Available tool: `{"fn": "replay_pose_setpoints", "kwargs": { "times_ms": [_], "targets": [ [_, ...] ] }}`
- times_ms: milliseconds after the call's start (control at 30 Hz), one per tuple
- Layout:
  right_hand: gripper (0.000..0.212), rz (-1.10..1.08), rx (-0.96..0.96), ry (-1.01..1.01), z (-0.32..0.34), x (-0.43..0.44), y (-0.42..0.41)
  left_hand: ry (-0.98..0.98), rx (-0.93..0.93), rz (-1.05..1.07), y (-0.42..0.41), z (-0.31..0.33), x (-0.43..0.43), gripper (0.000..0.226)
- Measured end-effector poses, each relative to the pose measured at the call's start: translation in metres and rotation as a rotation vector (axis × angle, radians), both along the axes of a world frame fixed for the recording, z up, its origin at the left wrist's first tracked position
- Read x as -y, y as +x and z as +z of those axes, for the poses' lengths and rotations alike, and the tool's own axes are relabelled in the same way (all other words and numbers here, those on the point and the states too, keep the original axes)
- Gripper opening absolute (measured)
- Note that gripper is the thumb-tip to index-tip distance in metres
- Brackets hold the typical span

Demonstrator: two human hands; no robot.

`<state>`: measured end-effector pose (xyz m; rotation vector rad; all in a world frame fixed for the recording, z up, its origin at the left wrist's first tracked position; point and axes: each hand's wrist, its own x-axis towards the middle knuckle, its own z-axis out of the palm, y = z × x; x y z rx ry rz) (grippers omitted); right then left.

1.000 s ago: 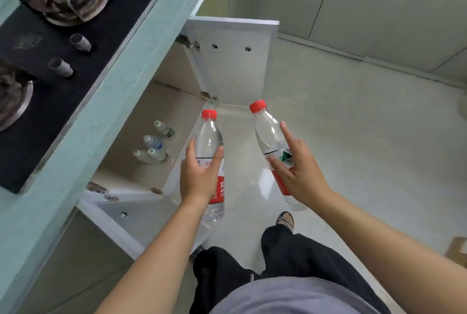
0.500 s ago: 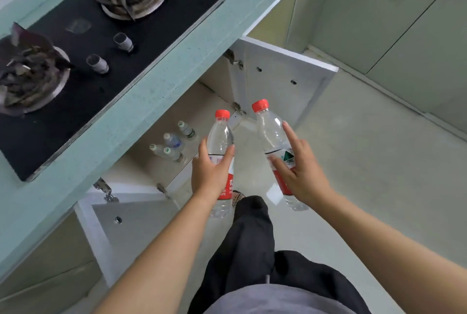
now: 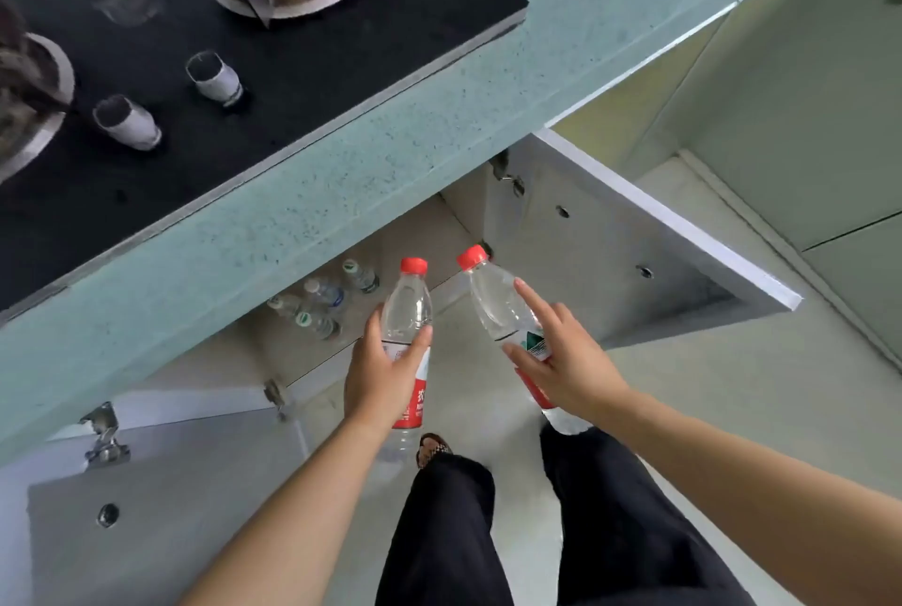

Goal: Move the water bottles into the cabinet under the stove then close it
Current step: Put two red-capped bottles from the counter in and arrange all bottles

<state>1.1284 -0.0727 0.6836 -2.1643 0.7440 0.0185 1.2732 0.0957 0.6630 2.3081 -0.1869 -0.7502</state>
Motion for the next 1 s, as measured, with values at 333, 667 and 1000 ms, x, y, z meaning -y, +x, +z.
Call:
{"fn": "replay_pose_setpoints", "kwargs": {
  "times_ms": [333,667,1000],
  "targets": [
    [0.077,0.267,0.143,-0.075,-0.299,0.08,0.131,-0.113,0.192,0.082,0.101,-0.275,0.065,0.056],
    [0.076,0.212,0.266,-0.111,-0.508,0.107,0.205,-0.376,0.37,0.185,0.205,-0.491,0.105,0.068],
    [0.075,0.035,0.333,0.002,-0.555,0.107,0.214,-0.615,0.424,0.082,0.229,-0.523,0.115,0.065]
  ]
}}
